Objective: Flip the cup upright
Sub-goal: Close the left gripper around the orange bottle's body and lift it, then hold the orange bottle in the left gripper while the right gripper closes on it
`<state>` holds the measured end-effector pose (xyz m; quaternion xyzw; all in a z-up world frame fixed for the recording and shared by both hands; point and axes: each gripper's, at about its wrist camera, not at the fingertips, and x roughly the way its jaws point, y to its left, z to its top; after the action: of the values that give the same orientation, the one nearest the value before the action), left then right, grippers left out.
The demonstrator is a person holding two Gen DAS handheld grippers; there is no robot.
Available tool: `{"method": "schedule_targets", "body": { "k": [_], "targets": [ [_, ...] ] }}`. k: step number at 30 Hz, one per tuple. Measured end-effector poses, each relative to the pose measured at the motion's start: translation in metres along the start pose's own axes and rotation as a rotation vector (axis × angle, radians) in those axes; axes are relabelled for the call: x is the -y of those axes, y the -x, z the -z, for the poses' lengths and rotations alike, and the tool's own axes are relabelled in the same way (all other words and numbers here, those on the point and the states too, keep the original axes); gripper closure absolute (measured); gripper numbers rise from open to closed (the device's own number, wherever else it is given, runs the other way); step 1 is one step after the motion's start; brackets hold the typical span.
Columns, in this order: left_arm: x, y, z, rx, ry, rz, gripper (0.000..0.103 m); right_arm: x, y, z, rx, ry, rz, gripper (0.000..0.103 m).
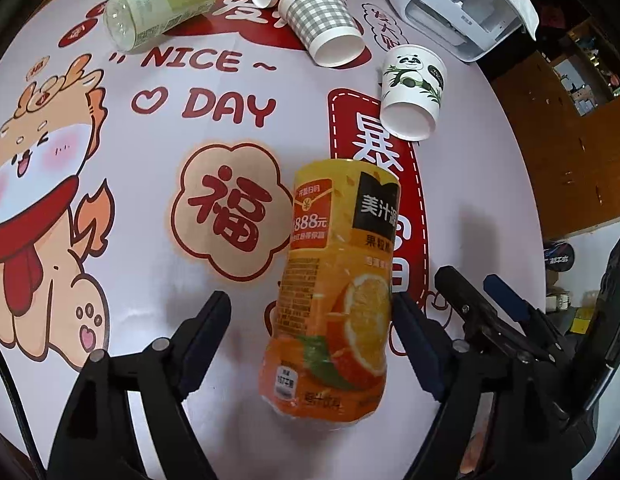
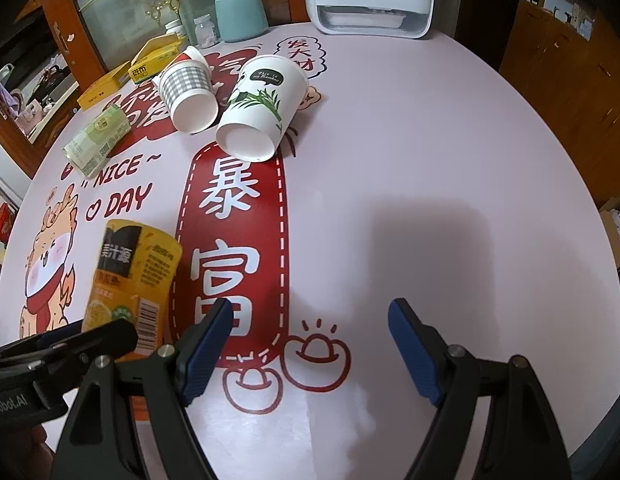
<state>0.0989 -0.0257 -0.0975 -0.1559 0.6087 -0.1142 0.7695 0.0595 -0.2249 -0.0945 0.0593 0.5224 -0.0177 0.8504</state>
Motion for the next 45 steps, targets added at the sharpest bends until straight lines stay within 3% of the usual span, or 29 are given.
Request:
{"method": "schedule_targets", "body": {
  "k": [22,37,45],
  "targets": [
    [-0.004,0.032,0.003,0.016,-0.168,0.002,0.020,-0.012,0.001,-0.007,-0.040,-0.037,-0.176,0.023],
    [-0.003,0.040,0.000,0.018,-0.302,-0.013,0.020,-0.037,-0.019,-0.019,-0.158,-0.053,-0.363,0.023],
    [-0.023,0.042,-0.006,0.007,-0.277,0.008,0.020,-0.050,-0.028,-0.020,-0.214,-0.057,-0.462,0.023]
  ]
}}
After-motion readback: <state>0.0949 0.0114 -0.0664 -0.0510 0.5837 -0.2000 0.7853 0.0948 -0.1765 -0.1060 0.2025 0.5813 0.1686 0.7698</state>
